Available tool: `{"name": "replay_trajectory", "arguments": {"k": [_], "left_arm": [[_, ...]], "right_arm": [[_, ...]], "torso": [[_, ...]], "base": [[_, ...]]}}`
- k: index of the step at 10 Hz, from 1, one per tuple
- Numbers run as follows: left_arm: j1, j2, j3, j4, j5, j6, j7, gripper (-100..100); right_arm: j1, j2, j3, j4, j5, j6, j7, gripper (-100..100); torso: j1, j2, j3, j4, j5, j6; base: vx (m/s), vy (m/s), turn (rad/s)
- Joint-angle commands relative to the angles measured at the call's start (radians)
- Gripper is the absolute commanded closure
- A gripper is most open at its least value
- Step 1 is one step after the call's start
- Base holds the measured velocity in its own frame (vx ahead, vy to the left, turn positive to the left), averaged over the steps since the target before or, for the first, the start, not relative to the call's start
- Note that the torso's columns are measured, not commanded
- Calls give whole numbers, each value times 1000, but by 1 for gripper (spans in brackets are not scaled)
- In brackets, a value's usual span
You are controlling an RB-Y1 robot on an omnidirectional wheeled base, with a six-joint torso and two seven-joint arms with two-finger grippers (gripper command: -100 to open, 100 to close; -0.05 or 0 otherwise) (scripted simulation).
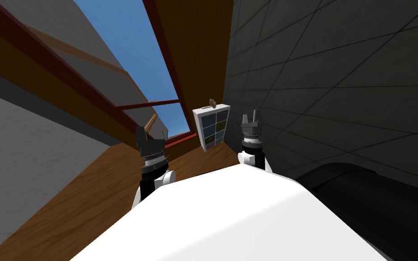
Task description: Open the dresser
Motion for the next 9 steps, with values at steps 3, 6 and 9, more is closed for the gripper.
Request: {"name": "replay_trajectory", "arguments": {"k": [3, 6, 9], "left_arm": [[0, 0, 0, 0, 0, 0, 0, 0], [0, 0, 0, 0, 0, 0, 0, 0], [0, 0, 0, 0, 0, 0, 0, 0]], "right_arm": [[0, 0, 0, 0, 0, 0, 0, 0], [0, 0, 0, 0, 0, 0, 0, 0], [0, 0, 0, 0, 0, 0, 0, 0]], "torso": [[0, 175, -351, 176, 0, 0], [0, 396, -792, 396, 0, 0], [0, 618, -1234, 617, 0, 0]], "base": [[0, 0, 0], [0, 0, 0], [0, 0, 0]]}}
